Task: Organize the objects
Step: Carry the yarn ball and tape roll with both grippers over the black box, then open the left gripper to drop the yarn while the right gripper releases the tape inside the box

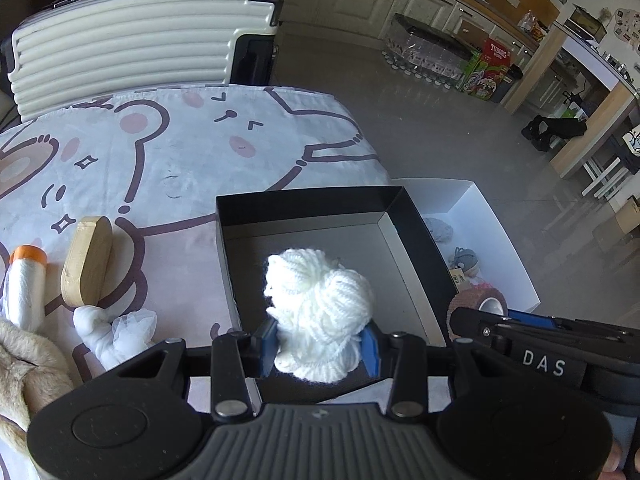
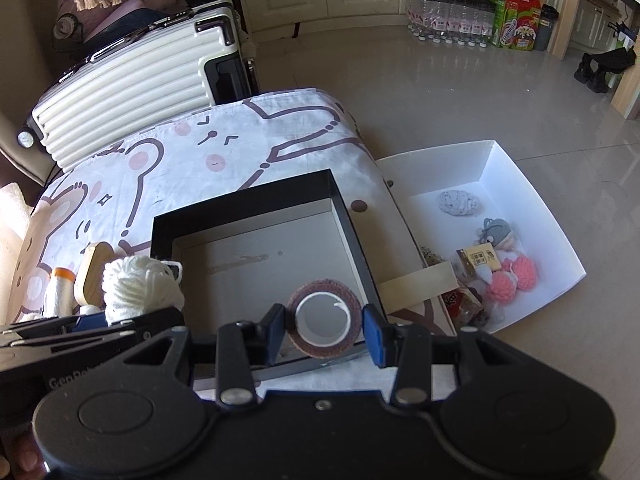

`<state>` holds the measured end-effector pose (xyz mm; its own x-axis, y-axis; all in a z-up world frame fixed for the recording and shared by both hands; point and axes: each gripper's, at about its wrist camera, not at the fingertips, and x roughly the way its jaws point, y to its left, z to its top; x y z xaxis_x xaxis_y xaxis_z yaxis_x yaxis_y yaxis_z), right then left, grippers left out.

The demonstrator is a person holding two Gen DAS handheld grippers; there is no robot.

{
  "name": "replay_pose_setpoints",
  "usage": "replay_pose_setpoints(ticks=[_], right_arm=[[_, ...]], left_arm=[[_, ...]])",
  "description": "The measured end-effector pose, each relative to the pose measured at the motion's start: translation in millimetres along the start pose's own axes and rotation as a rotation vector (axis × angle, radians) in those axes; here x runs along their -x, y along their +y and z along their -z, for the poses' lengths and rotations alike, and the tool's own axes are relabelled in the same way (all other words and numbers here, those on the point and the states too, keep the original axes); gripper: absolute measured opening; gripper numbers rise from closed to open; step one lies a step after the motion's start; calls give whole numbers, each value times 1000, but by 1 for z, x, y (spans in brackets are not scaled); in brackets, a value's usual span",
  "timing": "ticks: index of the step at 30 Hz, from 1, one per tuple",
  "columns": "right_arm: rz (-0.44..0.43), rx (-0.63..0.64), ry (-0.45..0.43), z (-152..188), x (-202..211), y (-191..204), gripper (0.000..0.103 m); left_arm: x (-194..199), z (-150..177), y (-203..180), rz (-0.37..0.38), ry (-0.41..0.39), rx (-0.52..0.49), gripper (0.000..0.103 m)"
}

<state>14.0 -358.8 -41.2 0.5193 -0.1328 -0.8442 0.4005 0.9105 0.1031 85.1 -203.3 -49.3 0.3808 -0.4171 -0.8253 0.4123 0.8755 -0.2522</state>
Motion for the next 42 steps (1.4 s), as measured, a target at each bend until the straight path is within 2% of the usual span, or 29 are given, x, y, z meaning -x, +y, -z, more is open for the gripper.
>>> replay_pose_setpoints(ticks=[5,19,29,35,37,39,42], right_arm=[[-11,-23,5,-3,-10,-1,43],[11,-29,57,-5,-38,-1,43],[-13,-27,86,-6,-52,11,43],[-17,-16,101,-8,-55,18,43],[-13,-14,110,-9,-57,19,43],[-10,-9,120,-8,-60,19,43],[-12,-7,137,-7,-64,22,43]], left_arm=[[-14,-1,2,10,33,-14,43],[-47,8,2,-24,171,-79,43],[-36,7,-2,-27,139,-132,54],[-31,6,-11,-51,121,-228,57],[-26,6,-15,-71,106,-279,64],[-22,6,-17,-102,86,-328,65],[-17,6,-15,-103,83,-340,65]])
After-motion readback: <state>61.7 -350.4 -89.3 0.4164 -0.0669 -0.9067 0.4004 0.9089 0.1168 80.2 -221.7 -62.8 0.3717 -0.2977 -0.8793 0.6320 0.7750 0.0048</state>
